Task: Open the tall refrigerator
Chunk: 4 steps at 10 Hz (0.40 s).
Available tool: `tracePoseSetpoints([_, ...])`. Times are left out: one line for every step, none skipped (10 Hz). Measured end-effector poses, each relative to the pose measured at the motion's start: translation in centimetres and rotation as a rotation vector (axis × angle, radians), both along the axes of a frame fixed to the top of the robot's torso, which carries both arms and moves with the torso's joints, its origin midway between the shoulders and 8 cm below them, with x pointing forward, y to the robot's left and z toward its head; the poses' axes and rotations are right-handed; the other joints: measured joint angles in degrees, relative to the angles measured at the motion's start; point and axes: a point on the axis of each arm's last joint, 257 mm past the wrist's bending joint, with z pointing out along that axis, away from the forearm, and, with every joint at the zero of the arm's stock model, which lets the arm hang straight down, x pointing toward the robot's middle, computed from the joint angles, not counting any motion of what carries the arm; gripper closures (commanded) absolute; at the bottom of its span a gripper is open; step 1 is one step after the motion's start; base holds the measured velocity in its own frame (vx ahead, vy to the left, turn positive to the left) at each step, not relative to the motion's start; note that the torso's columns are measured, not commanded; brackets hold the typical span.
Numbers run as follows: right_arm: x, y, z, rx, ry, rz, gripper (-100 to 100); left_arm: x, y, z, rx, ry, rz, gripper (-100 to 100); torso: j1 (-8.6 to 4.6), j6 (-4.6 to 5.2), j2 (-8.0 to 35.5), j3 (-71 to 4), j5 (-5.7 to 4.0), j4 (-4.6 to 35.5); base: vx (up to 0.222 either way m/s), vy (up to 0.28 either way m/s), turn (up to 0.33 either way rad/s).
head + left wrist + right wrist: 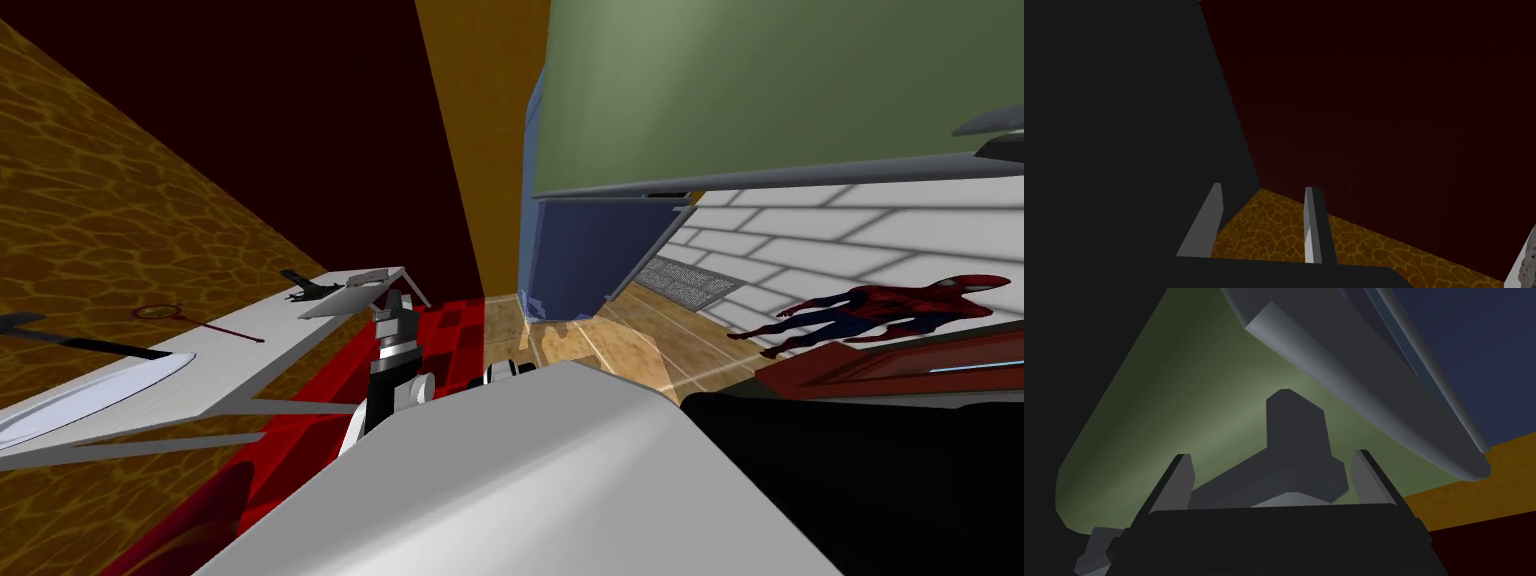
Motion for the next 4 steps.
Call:
tracePoseSetpoints([0.15, -0.02, -0.31, 0.004, 0.007, 0.002, 0, 0.00, 0.00, 0.00, 0.000, 0.000, 0.000, 0, -0.18, -0.01, -0.06, -0.04, -0.09, -0.03, 0.000, 0.000, 0.000])
tracePoseSetpoints([0.28, -0.04, -0.58, 0.007, 0.013, 0.005, 0, 0.00, 0.00, 0.00, 0.000, 0.000, 0.000, 0, -0.33, -0.01, -0.12, -0.06, -0.18, -0.06, 0.000, 0.000, 0.000])
tracePoseSetpoints([0.38, -0.05, -0.81, 0.010, 0.019, 0.006, 0, 0.00, 0.00, 0.00, 0.000, 0.000, 0.000, 0, -0.44, -0.02, -0.15, -0.07, -0.27, -0.09, 0.000, 0.000, 0.000])
tracePoseSetpoints([0.46, -0.06, -0.99, 0.012, 0.023, 0.007, 0, 0.00, 0.00, 0.00, 0.000, 0.000, 0.000, 0, -0.52, -0.02, -0.18, -0.07, -0.35, -0.11, 0.000, 0.000, 0.000])
